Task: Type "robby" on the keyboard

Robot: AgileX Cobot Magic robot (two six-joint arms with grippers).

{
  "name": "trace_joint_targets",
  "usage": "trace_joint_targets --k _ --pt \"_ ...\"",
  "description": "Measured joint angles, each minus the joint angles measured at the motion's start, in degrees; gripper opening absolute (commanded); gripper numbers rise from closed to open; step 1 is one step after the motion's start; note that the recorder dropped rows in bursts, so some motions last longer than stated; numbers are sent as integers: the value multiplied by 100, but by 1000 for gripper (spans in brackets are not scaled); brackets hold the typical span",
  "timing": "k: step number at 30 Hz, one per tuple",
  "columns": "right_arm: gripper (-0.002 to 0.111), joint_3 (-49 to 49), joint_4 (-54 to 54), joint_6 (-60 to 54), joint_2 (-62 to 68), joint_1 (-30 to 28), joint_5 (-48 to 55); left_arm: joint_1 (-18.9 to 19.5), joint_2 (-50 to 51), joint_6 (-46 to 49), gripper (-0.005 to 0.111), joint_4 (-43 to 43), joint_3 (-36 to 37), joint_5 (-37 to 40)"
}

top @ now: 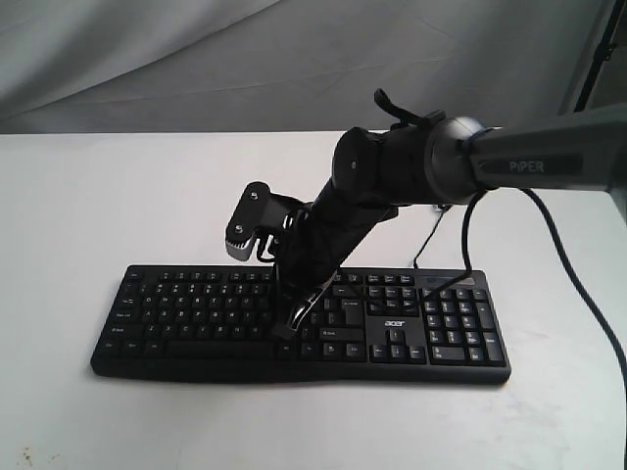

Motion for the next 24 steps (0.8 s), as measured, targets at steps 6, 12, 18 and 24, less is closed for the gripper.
trace_joint_targets --k 6,12,18,24 --pt "0 0 10 -23 -53 0 0 0 0 0 0 0 0 0" --pt "0 0 10 -23 -237 0 0 0 0 0 0 0 0 0" --pt "0 0 10 -23 -203 0 0 0 0 0 0 0 0 0" --pt "0 0 10 -23 -60 0 0 0 0 0 0 0 0 0"
